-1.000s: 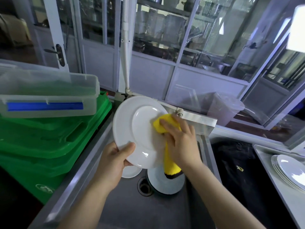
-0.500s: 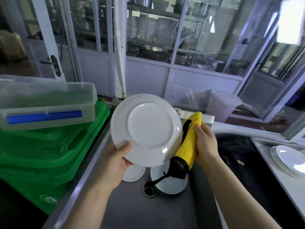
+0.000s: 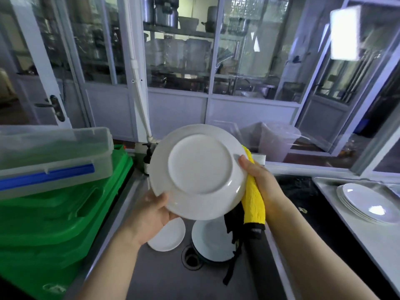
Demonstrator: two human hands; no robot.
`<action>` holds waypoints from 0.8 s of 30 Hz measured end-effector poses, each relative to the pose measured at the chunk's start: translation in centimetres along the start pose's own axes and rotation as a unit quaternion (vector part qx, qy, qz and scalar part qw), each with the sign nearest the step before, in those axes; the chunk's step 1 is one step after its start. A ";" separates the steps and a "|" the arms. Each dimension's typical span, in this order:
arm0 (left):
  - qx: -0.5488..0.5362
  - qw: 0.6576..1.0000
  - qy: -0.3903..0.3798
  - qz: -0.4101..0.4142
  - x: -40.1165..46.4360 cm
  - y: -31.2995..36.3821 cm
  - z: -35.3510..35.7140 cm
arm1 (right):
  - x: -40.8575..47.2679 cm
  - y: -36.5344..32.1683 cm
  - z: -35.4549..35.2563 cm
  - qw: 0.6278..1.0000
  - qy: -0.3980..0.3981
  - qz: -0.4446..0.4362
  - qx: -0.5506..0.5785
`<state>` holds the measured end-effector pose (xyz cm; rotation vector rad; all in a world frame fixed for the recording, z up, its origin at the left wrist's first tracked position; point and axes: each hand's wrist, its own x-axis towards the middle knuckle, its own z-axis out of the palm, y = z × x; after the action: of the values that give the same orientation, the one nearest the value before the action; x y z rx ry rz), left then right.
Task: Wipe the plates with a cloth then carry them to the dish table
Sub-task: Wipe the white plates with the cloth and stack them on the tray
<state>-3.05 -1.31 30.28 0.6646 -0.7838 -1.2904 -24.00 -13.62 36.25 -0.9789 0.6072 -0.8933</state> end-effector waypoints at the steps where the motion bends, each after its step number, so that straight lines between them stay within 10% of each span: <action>1: -0.019 1.000 0.010 -0.004 0.5 0.5 -0.2 | 0.0 -0.4 -0.3 1.000 0.001 0.006 -0.010; 6: 0.070 0.991 0.083 -0.076 2.8 3.4 0.4 | 0.3 -1.8 -1.7 0.999 0.017 0.022 -0.043; 13: 0.079 0.992 0.088 0.045 3.3 2.8 3.4 | 0.8 -1.6 -3.0 0.951 0.211 -0.129 -0.187; 18: 0.130 0.965 0.161 0.163 4.1 1.0 6.2 | -0.8 0.2 -1.2 0.831 0.162 -0.302 -0.439; 24: 0.163 0.922 0.281 0.210 5.0 -2.1 8.2 | -2.8 2.9 1.7 0.808 0.085 -0.335 -0.477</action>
<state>-10.46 -6.61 34.03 1.0132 -0.6157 -0.5300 -23.02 -9.71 34.53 -2.1338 0.9144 -1.3351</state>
